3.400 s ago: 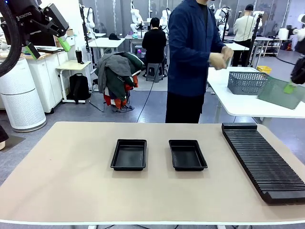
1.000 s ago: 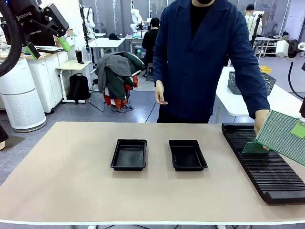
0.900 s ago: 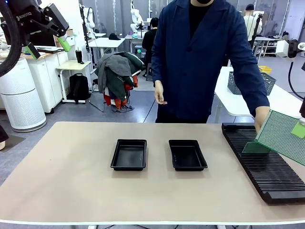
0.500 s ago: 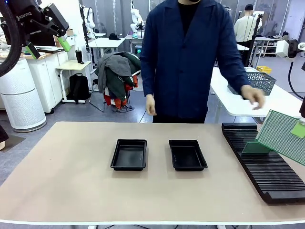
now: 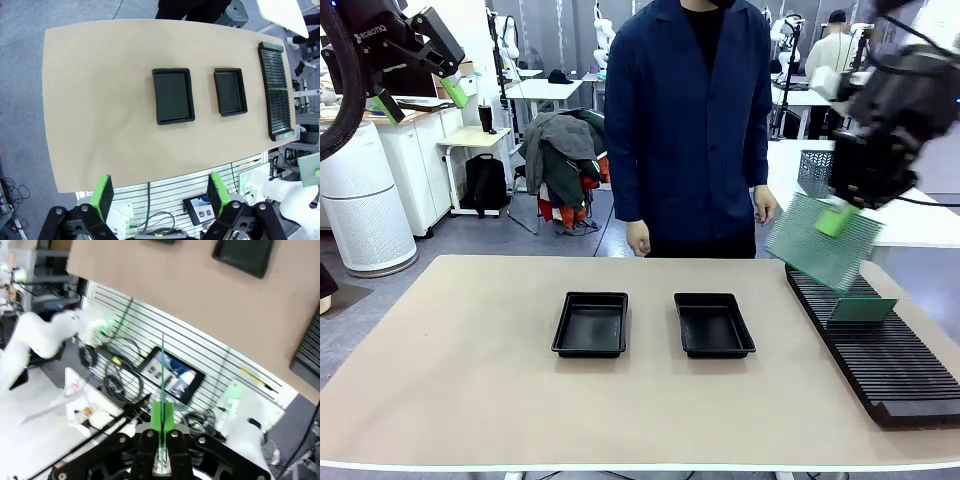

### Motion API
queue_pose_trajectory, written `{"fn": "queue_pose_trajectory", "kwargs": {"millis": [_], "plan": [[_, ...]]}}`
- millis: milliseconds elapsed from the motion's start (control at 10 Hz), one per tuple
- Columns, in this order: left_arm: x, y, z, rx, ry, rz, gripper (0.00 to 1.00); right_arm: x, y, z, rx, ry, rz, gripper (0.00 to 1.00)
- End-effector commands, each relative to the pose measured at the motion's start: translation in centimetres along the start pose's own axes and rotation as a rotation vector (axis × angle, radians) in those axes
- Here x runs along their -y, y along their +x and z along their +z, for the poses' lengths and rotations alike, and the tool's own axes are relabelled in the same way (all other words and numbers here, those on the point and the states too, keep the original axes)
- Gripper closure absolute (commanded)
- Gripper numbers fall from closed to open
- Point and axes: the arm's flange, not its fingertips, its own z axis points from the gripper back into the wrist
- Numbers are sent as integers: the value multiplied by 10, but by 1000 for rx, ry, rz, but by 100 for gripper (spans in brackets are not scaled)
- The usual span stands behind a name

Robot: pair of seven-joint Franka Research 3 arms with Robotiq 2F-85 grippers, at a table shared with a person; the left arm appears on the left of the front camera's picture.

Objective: Inspect and transfer BCBs to ESD trays.
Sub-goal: Pick up the Blank PCB from the PCB Rack and place it in the left ESD tray.

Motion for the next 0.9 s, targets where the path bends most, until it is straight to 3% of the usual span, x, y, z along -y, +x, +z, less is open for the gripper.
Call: {"fn": "queue_pose_trajectory", "kwargs": {"millis": [0,300,800], "plan": [[0,0,-1,-1,0,2,0,-18,39,-14,27,73,-85,98],[0,0,-1,-1,0,2,0,-38,88,-67,46,127,-127,98],[0,0,-1,-1,0,2,0,-55,136,-168,208,210,-262,98]]}}
